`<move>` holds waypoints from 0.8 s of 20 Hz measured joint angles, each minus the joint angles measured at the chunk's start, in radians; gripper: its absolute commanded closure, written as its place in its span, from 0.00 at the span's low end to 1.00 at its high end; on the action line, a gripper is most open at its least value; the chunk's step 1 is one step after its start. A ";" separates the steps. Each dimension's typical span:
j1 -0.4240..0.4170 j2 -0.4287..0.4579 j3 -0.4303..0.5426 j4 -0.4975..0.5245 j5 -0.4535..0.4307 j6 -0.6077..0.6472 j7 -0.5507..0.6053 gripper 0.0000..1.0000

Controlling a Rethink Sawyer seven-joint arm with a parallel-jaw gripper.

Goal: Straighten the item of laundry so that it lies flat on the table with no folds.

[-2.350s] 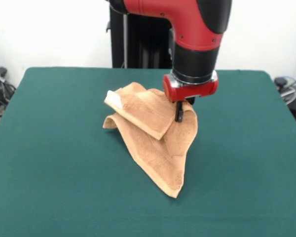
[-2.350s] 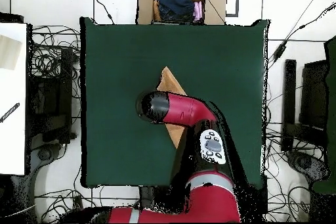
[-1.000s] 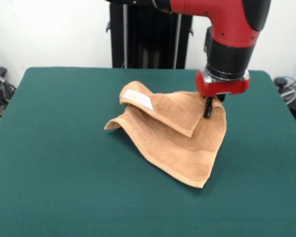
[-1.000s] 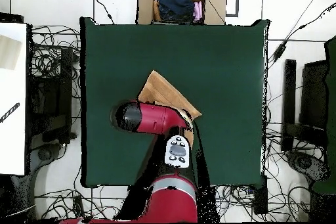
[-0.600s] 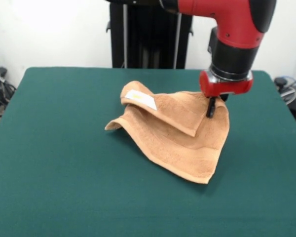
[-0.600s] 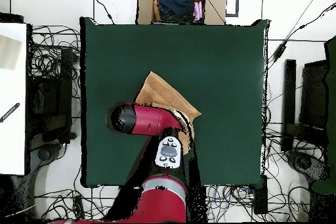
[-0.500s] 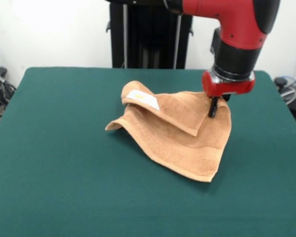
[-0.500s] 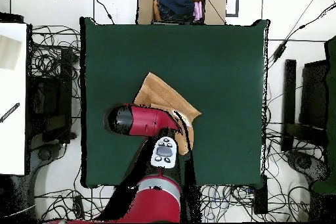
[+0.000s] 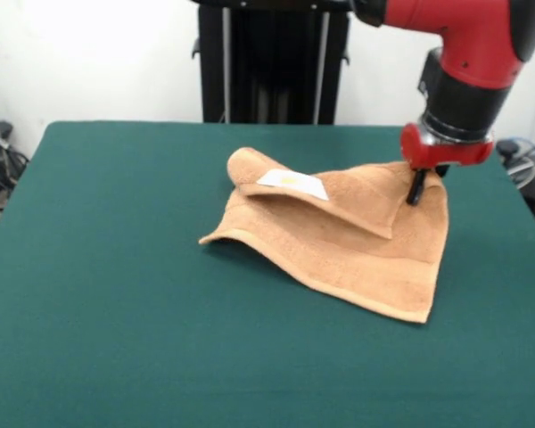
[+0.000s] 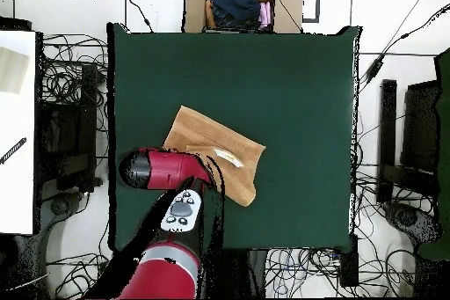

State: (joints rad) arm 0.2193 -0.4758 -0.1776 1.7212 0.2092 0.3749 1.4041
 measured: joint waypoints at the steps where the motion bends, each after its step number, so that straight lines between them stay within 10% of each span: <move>1: 0.010 0.004 -0.005 0.000 0.006 0.000 0.012 1.00; 16: 0.022 0.018 -0.025 -0.007 0.014 0.000 0.049 1.00</move>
State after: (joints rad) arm 0.2409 -0.4581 -0.2030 1.7142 0.2236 0.3749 1.4530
